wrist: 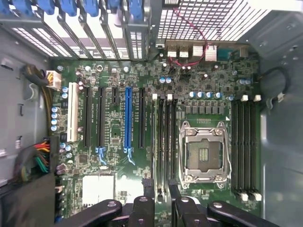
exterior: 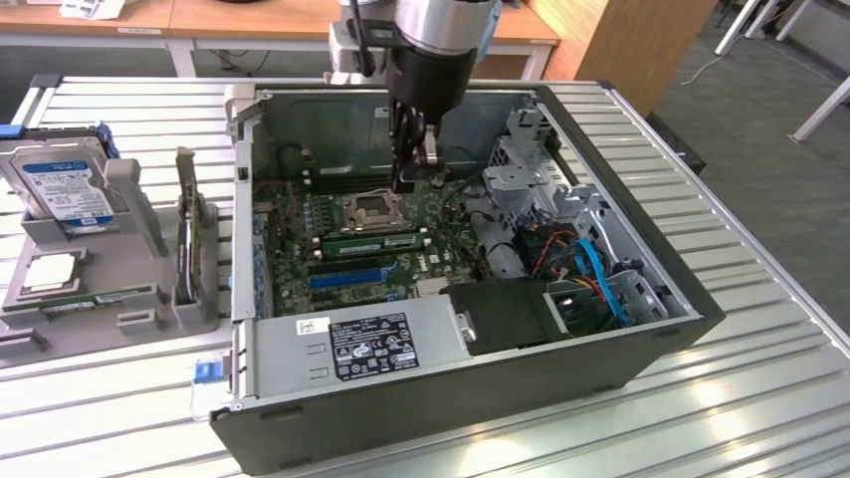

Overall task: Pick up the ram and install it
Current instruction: 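Insert the ram into the slot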

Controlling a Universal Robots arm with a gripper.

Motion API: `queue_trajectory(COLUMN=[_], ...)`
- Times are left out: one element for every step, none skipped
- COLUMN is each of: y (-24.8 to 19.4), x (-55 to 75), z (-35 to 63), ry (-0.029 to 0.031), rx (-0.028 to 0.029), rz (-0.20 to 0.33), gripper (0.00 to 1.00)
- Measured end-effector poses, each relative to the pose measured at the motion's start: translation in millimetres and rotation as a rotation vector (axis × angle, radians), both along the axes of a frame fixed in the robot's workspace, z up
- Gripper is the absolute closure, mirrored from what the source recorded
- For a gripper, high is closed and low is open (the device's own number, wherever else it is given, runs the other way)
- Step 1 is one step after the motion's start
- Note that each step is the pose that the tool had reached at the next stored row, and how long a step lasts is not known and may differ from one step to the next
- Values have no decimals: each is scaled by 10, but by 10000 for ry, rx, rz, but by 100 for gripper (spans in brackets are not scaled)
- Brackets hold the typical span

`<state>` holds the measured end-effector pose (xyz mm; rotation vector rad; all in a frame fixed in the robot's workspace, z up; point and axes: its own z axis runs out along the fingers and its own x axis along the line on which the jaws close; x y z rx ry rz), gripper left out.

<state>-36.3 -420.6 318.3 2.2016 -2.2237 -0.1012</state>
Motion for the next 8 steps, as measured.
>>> queue_trajectory(y=[0, 0, 0, 0, 0, 0, 0, 0], x=[1, 1, 2, 2, 3, 3, 3, 4], z=[30, 57, 84, 111, 136, 160, 183, 205], ry=[0, 0, 0, 0, 0, 1, 0, 0], rx=[0, 0, 0, -1, -1, -1, 0, -1], rz=[0, 0, 0, 0, 0, 0, 0, 0], gripper=[75, 75, 75, 75, 75, 75, 75, 75])
